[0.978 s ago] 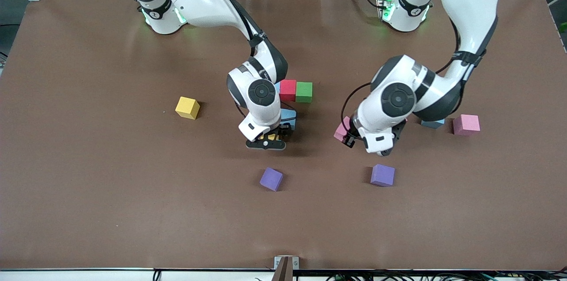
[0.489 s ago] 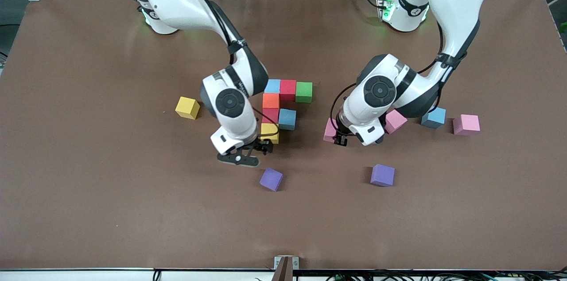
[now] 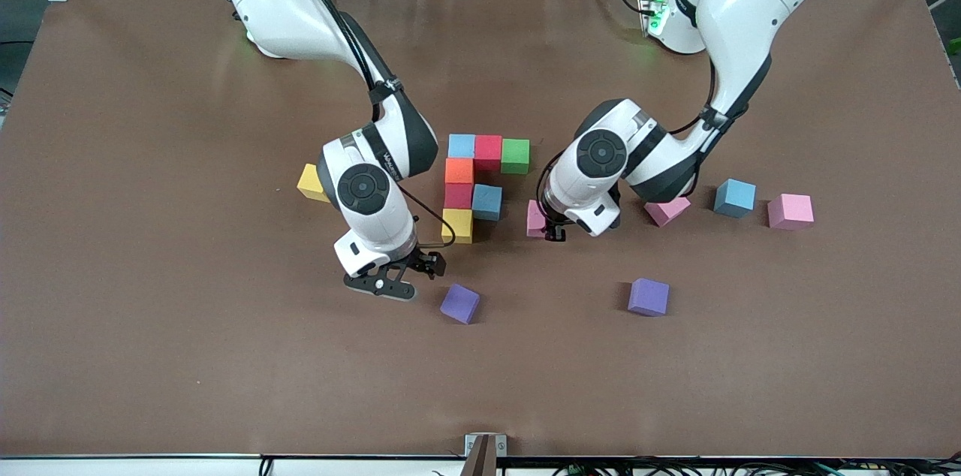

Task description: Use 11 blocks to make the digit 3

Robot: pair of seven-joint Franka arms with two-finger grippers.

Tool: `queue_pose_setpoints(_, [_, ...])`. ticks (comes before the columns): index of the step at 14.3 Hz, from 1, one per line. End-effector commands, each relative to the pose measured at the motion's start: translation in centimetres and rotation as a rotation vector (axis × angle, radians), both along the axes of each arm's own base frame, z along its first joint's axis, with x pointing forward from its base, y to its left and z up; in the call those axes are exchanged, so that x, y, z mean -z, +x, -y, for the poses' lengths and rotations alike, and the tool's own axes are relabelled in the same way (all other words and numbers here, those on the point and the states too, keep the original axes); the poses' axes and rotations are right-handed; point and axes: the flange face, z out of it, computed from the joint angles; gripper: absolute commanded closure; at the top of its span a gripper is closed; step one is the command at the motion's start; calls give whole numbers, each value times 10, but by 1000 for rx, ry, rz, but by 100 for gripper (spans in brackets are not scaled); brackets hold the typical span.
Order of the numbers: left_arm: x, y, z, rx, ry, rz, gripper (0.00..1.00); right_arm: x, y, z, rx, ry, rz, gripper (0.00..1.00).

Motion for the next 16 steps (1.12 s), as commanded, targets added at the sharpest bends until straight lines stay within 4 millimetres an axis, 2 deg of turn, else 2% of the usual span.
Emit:
queue_pose_setpoints(1, [15,-7,11,-48,16,21,72,0,21,-23,69,-15,-43,0])
queue_pose_setpoints(2, [18,-7,11,-61,24,25,72,2,22,-29,82,-20,-49,0])
queue_pose_setpoints(5, [24,-16,20,-77,33,19,72,4,25,-30,96,-14,-30,0])
queue_pose_setpoints(7, [29,-21,29,-98,13,19,72,0,31,-19,92,-21,-25,0])
queue_pose_setpoints(8, [31,-25,31,-101,16,15,72,-7,36,-6,89,-17,-28,0])
queue_pose_setpoints(9, [35,-33,34,-91,23,7,72,-1,39,13,90,-28,-49,0])
queue_pose_setpoints(11, [38,-37,35,-81,25,9,72,-6,33,56,76,-43,-101,0])
queue_pose_setpoints(13, [37,-36,37,-77,13,25,72,-16,14,86,87,-35,-118,0])
queue_pose_setpoints(14, [38,-37,38,-74,14,24,72,-20,3,107,92,-26,-117,0])
queue_pose_setpoints(16, [38,-39,39,-68,14,25,72,-26,-31,136,32,-12,-131,0])
